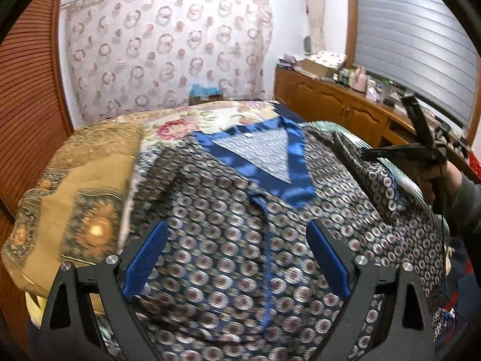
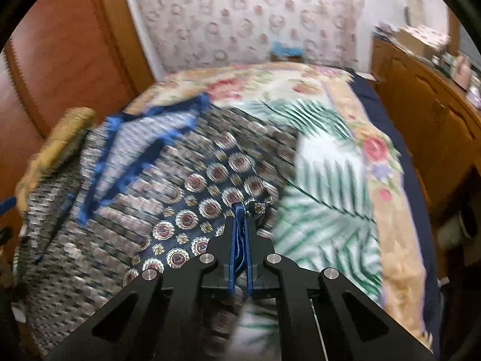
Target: Fold small clothes
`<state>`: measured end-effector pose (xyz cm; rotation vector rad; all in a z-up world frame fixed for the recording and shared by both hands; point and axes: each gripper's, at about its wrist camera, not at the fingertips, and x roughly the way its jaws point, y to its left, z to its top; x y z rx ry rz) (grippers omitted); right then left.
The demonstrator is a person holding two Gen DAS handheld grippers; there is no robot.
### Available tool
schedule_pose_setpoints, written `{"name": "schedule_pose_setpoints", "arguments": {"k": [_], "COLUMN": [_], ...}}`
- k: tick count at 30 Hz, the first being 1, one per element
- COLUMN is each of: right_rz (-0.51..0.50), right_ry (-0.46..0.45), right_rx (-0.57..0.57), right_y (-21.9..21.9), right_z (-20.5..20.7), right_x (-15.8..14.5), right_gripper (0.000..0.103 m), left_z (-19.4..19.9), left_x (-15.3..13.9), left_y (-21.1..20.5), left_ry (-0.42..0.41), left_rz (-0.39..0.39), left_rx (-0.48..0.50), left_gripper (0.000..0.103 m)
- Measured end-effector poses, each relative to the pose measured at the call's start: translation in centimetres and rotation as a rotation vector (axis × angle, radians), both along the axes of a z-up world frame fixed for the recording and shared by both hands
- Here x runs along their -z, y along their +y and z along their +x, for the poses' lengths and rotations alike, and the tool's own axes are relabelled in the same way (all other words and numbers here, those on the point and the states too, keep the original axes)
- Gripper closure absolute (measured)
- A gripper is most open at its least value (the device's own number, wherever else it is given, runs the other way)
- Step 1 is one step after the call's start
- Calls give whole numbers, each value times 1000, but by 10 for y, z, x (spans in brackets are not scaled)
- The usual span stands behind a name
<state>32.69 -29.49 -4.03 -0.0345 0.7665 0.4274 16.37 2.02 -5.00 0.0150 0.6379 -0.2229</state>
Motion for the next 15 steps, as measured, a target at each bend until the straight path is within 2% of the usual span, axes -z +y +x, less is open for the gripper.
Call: {"name": "schedule_pose_setpoints", "arguments": {"k": [5, 9, 11, 13, 15], "right_rz": [1, -50, -76, -86, -80], "right_ry": [-61, -86, -91, -100, -100], "right_rx": [-113, -159, -164, -161, -151], "right_y": [42, 72, 79, 81, 77], "right_z": [4, 12, 16, 20, 24], "right_x": [-16, -14, -10, -6, -4], "right_gripper": [98, 98, 86, 56, 46], "left_z": [23, 42, 50, 59, 67], "left_x": [0, 4, 6, 9, 9], "left_y": [23, 35, 39, 41, 43], "left_ry": [9, 34, 44, 57, 65], "left_rz": [14, 15, 21, 31, 37], "left_rx": [-59, -82, -85, -86, -83], "left_gripper": [9, 9, 9, 13, 15]}}
